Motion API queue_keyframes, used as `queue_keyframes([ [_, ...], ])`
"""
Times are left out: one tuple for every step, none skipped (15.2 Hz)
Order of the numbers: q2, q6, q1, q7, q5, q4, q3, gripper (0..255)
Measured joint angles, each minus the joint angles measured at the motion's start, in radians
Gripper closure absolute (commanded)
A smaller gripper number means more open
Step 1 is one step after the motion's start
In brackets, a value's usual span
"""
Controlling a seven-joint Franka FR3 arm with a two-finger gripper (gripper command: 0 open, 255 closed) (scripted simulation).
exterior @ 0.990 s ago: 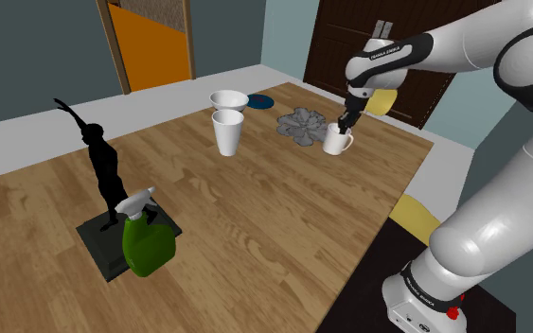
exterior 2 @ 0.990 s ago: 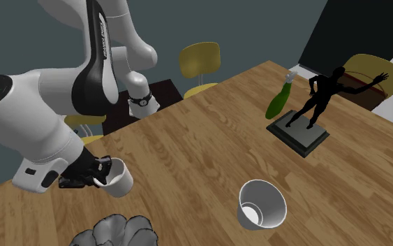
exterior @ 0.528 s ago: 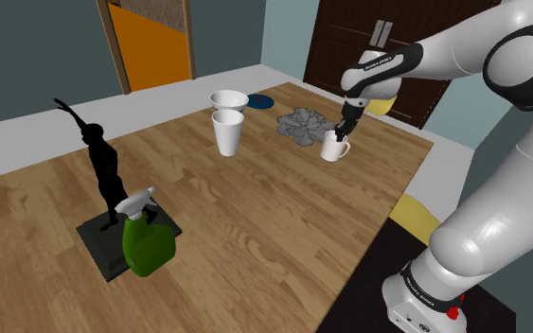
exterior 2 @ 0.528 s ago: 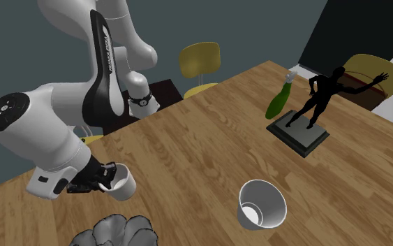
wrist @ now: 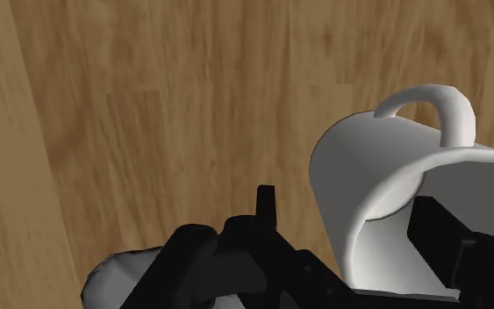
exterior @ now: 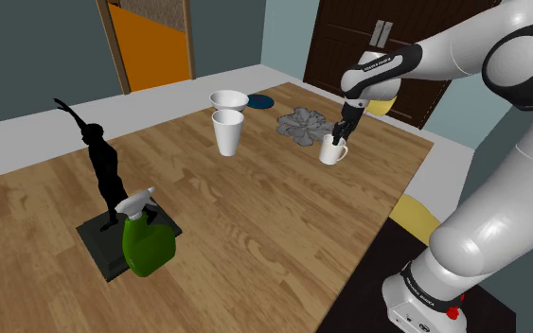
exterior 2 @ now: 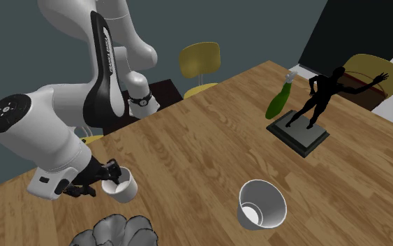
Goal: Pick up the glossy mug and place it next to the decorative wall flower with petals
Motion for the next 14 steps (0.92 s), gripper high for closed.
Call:
queue_keyframes([
  [0.000, 0.000, 0.000, 0.000, 0.000, 0.000, 0.000, 0],
  [0.000, 0.000, 0.000, 0.000, 0.000, 0.000, 0.000, 0],
  [0.000, 0.000, 0.000, 0.000, 0.000, 0.000, 0.000, 0],
  [0.000, 0.000, 0.000, 0.000, 0.000, 0.000, 0.000, 0],
  [-0.006, -0.016, 0.000, 0.002, -0.002, 0.011, 0.000, 0],
  [-0.019, -0.038, 0.000, 0.006, -0.006, 0.020, -0.001, 0],
  [-0.032, -0.064, 0.003, 0.013, -0.010, 0.035, 0.001, 0],
  [-0.039, -0.091, 0.001, 0.013, -0.013, 0.055, -0.001, 0],
  [-0.047, -0.108, 0.000, 0.013, -0.015, 0.064, -0.002, 0],
  [-0.052, -0.114, 0.000, 0.013, -0.016, 0.065, -0.003, 0],
  [-0.054, -0.117, -0.001, 0.012, -0.017, 0.065, -0.003, 0],
  [-0.055, -0.119, -0.001, 0.012, -0.017, 0.066, -0.004, 0],
  [-0.056, -0.120, -0.001, 0.012, -0.017, 0.066, -0.004, 0],
  [-0.056, -0.121, -0.002, 0.012, -0.017, 0.066, -0.004, 0],
])
